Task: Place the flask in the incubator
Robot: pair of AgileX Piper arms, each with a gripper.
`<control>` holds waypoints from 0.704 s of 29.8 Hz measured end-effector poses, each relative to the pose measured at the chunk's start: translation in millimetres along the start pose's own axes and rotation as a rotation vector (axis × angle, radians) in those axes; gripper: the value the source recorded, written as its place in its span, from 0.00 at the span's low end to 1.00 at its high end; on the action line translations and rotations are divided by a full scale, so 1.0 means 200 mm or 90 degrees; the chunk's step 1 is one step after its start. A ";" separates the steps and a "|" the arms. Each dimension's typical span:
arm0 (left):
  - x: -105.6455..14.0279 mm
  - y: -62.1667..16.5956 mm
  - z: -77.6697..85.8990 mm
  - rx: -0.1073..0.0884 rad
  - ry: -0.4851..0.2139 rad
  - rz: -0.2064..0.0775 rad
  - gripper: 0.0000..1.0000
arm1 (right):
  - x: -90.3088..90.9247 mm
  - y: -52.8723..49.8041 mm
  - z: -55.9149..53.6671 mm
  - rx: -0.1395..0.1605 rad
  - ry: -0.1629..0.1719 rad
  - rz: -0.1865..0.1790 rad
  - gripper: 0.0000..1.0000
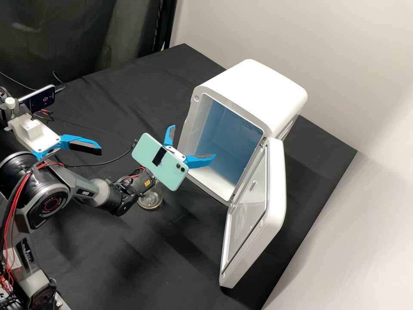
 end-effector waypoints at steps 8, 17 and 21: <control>0.00 0.000 0.00 0.000 0.000 0.000 1.00 | 0.00 0.00 0.00 0.000 0.000 0.000 1.00; -0.04 -0.043 -0.02 0.004 0.006 -0.020 1.00 | 0.00 0.00 0.00 0.000 0.000 0.000 1.00; -0.10 -0.081 -0.09 -0.005 0.039 -0.041 1.00 | 0.00 0.00 0.00 0.000 0.000 0.000 1.00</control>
